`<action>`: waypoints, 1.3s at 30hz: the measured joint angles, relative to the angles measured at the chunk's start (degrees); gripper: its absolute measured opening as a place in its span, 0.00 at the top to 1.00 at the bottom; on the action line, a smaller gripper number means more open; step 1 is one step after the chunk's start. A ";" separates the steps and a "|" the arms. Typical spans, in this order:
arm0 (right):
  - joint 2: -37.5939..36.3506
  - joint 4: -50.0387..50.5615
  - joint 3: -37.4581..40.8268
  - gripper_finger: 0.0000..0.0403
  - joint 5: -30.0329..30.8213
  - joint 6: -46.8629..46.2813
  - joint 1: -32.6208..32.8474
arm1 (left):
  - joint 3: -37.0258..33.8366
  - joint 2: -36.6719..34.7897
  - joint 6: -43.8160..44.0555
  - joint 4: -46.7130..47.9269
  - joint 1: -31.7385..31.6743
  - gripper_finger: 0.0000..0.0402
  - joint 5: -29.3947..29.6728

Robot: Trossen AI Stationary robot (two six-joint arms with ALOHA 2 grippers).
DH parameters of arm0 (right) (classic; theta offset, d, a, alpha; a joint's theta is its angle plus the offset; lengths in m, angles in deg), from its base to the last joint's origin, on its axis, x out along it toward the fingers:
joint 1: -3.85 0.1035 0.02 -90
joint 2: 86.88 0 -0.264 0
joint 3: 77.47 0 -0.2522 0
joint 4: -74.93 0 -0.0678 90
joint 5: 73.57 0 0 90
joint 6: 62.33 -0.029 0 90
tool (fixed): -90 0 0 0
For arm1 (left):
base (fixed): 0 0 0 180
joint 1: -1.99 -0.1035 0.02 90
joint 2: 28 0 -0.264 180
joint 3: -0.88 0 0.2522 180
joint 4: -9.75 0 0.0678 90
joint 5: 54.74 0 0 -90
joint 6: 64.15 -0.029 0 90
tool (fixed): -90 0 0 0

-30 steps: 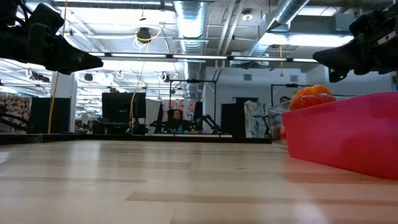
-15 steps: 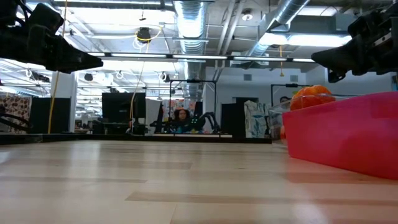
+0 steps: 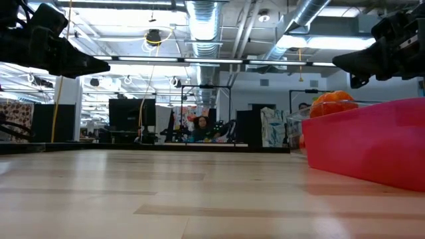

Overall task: Sort produce into baskets
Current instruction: Return to Home Position

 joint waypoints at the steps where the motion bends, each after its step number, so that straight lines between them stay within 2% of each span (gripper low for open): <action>1: 0.00 0.00 0.00 0.90 0.00 -0.02 0.00 | 0.00 0.00 0.00 0.00 -0.02 0.64 0.02; 6: 0.00 0.02 0.00 0.90 0.02 0.00 0.00 | 0.00 0.01 -0.88 -0.02 -0.02 0.64 -0.45; 13: 0.00 0.00 0.04 0.89 0.07 0.00 0.00 | -0.10 0.00 -0.51 -0.31 -0.01 0.64 -5.65; 20: 0.00 0.00 0.04 0.89 0.16 0.00 0.00 | -3.55 0.00 -4.40 -11.46 -0.02 0.64 -11.07; 22: -0.02 0.00 0.04 0.89 0.26 0.00 0.00 | -3.61 0.02 -5.76 -11.65 -0.02 0.64 -12.24; 39: -0.02 -0.01 0.09 0.89 0.28 0.00 0.01 | -3.63 0.02 -3.06 -12.44 -0.02 0.64 -11.98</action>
